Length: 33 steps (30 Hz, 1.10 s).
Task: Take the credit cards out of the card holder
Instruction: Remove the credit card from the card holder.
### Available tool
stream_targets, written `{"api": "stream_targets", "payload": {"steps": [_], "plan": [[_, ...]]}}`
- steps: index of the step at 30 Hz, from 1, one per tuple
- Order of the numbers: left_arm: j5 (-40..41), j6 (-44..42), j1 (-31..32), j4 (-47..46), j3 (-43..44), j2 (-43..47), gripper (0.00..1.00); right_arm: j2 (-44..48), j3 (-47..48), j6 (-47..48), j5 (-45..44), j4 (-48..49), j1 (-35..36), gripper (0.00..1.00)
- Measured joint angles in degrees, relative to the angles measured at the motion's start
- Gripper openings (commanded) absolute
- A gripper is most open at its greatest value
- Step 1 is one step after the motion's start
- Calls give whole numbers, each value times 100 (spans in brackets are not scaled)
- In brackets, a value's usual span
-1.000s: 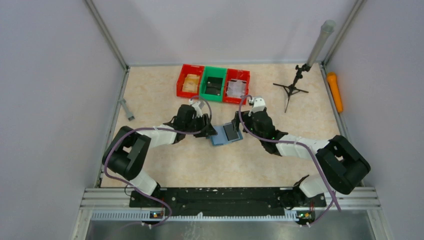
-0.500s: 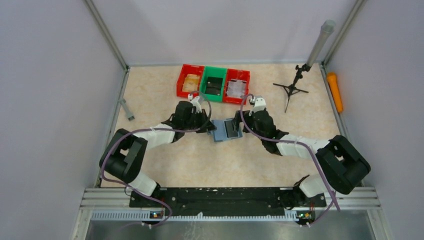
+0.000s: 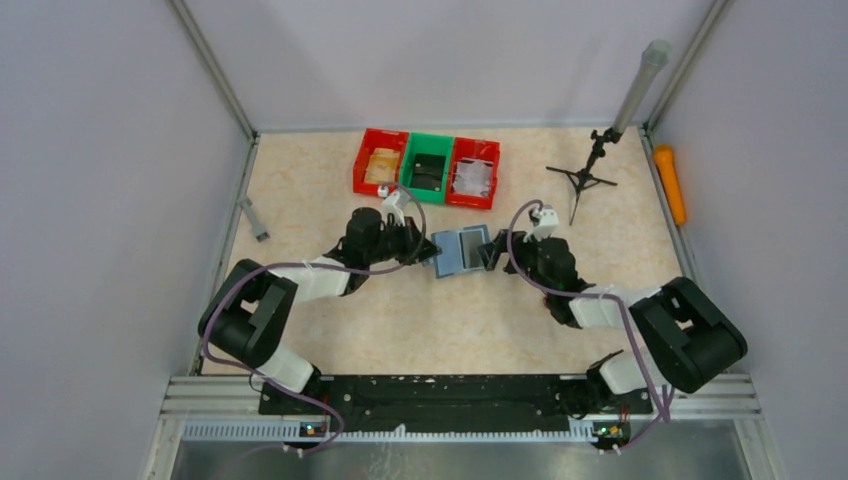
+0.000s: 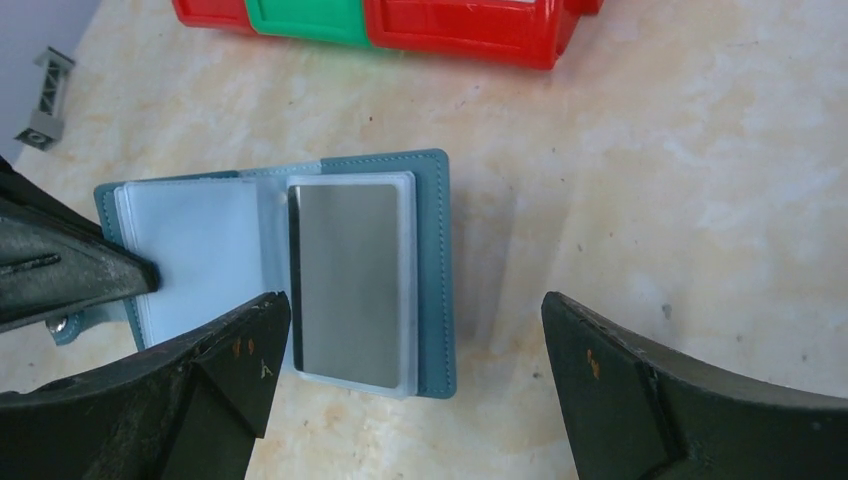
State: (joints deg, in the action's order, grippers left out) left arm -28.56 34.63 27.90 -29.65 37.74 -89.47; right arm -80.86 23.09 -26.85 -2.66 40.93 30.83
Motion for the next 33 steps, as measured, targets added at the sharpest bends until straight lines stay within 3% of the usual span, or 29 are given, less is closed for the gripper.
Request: {"api": "stream_targets", "payload": {"steps": [3,8,16,22,29,33], "plan": [[-151,42,13,-295,-192,105,0,170,-597,-146,291,649,-203,99],[-385,151,13,-831,-417,380,0,354,-573,-236,855,802,-352,97],[-553,212,13,-1370,-584,619,0,527,-579,-431,1475,1419,-448,80],[-640,310,13,-1624,-686,647,0,483,-586,-649,1939,1912,-529,57],[-662,455,13,-1888,-739,647,0,376,-584,-754,2227,2037,-551,52],[-629,468,13,-2004,-822,660,0,184,-584,-787,2382,2046,-551,44]]}}
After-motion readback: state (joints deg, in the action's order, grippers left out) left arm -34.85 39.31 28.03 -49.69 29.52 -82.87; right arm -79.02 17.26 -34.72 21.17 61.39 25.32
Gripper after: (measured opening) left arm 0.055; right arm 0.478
